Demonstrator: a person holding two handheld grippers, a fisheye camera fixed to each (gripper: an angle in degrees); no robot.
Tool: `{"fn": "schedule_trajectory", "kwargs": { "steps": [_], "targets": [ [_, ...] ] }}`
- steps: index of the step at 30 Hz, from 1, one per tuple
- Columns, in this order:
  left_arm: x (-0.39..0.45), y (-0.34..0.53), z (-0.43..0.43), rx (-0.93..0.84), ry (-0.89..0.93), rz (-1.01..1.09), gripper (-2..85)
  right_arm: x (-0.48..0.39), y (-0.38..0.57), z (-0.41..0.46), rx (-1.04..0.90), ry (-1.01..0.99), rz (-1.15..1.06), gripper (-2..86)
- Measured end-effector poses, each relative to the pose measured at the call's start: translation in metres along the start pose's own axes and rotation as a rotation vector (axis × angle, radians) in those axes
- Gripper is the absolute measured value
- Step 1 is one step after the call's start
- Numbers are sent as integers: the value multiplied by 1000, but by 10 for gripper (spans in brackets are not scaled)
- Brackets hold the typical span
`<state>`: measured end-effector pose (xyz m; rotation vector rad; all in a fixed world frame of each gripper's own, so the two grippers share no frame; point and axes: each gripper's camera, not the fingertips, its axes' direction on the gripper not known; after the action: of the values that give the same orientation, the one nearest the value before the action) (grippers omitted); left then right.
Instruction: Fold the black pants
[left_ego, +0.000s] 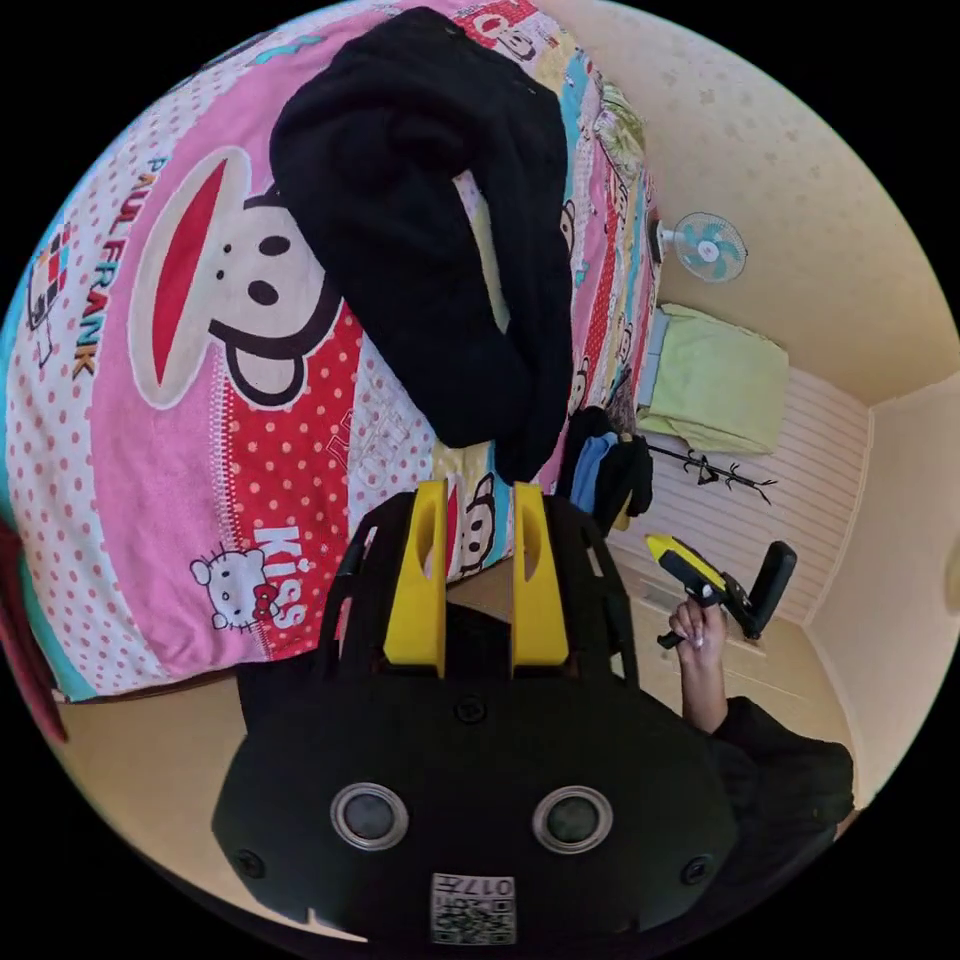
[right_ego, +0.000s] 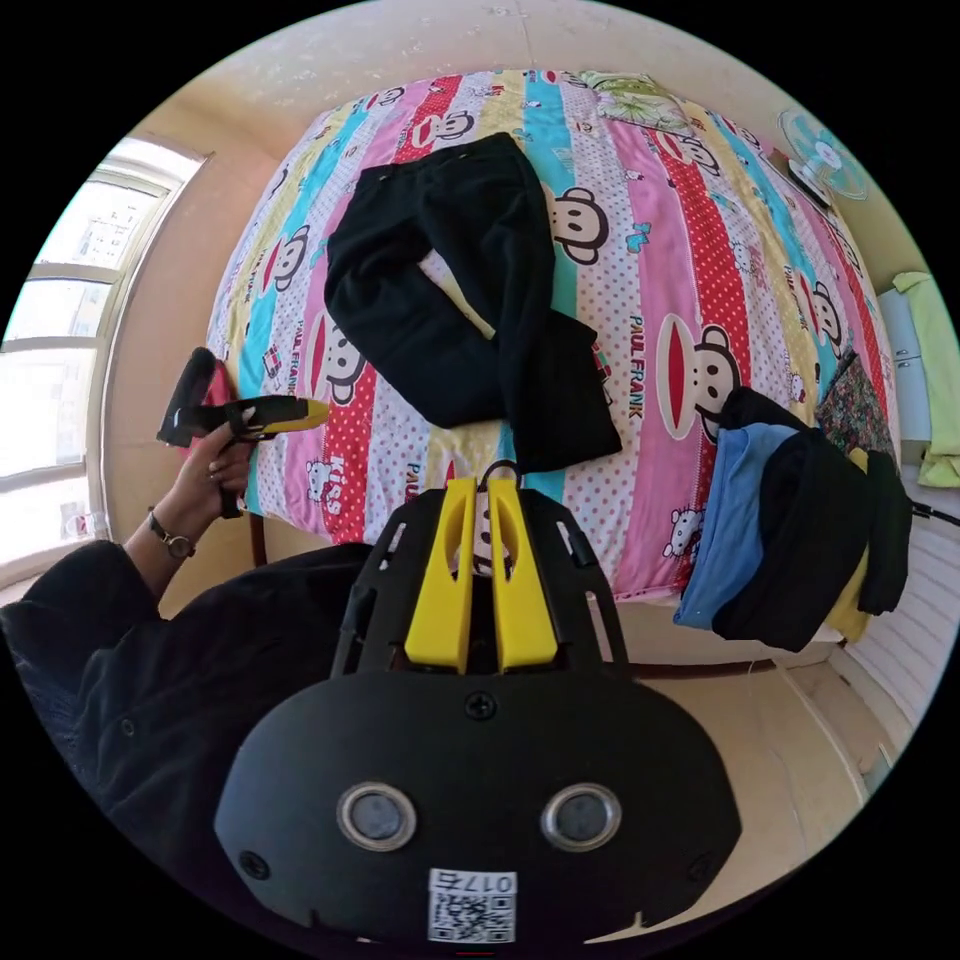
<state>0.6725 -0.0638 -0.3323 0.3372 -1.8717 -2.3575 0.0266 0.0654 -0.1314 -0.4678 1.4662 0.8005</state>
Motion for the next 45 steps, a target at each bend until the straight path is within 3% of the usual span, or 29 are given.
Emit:
{"fn": "schedule_trajectory", "kwargs": {
  "steps": [6,10,12,14,17,22,26,28,32,37,41,43,45],
  "targets": [
    [-54,-43,53,66,49,-211,116,-4,42,-4,-81,127,22,18],
    [-47,-71,75,72,202,-155,118,5,73,-8,-132,213,55,12],
    [-37,-77,79,34,181,-135,94,14,91,-10,-149,248,77,8],
    [-16,-75,61,1,209,-16,43,23,99,-10,-165,249,95,6],
    [14,-48,10,-64,360,180,34,42,100,-7,-171,212,119,5],
    [36,49,-136,42,291,404,33,79,73,2,-155,139,91,8],
    [-30,112,-159,113,-20,49,50,119,28,17,-123,22,73,21],
    [-53,144,-152,163,-94,-134,62,134,2,29,-137,-32,63,38],
    [-47,216,-110,351,76,-220,47,147,-61,58,-197,-51,-22,91],
    [-28,272,-31,405,169,-296,40,136,-126,117,-271,-28,-192,118],
    [-8,291,18,421,190,-304,40,144,-152,177,-458,144,-293,82],
    [-1,288,30,434,170,-280,42,160,-159,160,-462,49,-253,58],
    [-1,280,40,443,130,-284,51,187,-151,114,-416,-293,-248,42]
  ]
}}
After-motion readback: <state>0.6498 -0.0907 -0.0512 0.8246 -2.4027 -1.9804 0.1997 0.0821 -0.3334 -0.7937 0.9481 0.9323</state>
